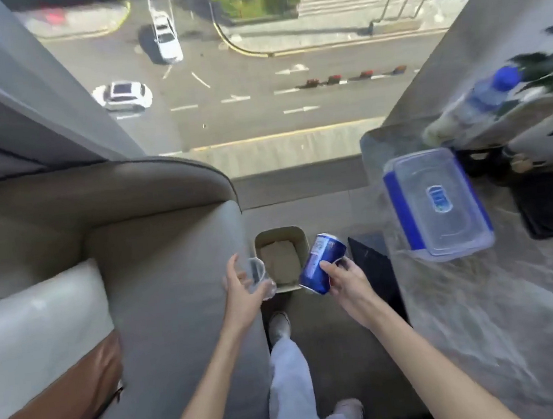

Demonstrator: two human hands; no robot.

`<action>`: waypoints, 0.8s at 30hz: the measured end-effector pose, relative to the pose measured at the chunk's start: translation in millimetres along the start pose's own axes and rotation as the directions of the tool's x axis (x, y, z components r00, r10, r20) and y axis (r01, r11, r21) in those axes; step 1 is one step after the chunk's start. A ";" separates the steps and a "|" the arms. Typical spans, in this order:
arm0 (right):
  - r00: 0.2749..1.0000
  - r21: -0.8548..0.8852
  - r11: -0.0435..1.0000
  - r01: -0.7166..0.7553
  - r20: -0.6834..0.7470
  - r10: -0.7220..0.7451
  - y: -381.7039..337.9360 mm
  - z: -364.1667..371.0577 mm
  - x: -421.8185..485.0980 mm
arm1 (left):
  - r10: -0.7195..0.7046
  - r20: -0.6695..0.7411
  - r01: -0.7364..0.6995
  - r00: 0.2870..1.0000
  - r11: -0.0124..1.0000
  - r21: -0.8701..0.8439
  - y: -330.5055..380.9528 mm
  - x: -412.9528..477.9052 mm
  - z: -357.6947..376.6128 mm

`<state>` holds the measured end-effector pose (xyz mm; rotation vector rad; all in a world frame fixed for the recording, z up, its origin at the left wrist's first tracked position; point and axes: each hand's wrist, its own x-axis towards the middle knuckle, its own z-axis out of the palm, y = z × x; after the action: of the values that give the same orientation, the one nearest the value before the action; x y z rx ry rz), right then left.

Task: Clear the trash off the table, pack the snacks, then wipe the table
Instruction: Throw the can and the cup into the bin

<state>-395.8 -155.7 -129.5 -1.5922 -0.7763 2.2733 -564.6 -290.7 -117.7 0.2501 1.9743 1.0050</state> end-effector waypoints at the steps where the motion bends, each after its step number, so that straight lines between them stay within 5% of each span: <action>1: 0.999 -0.008 1.000 -0.014 -0.033 0.014 9.8 -1.3 27.5 | -0.043 -0.005 0.043 0.999 0.999 -0.022 -14.9 27.9 7.6; 13: 0.979 -0.384 0.918 -0.099 -0.201 0.021 155.9 -63.8 325.2 | -0.262 0.076 0.269 0.962 0.958 -0.099 -219.6 312.7 148.0; 20: 0.959 -0.596 0.782 -0.182 -0.283 0.007 205.0 -82.6 405.7 | -0.306 -0.019 0.303 0.952 0.932 0.199 -270.3 367.4 193.4; 24: 0.948 -0.791 0.575 -0.210 -0.308 -0.078 220.4 -75.9 442.7 | -0.326 -0.101 0.338 0.940 0.854 0.396 -283.8 403.7 208.4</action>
<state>-467.9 -97.0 -621.2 -2.2949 -1.8879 1.6417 -584.8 -151.5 -634.5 0.1119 2.1499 0.3678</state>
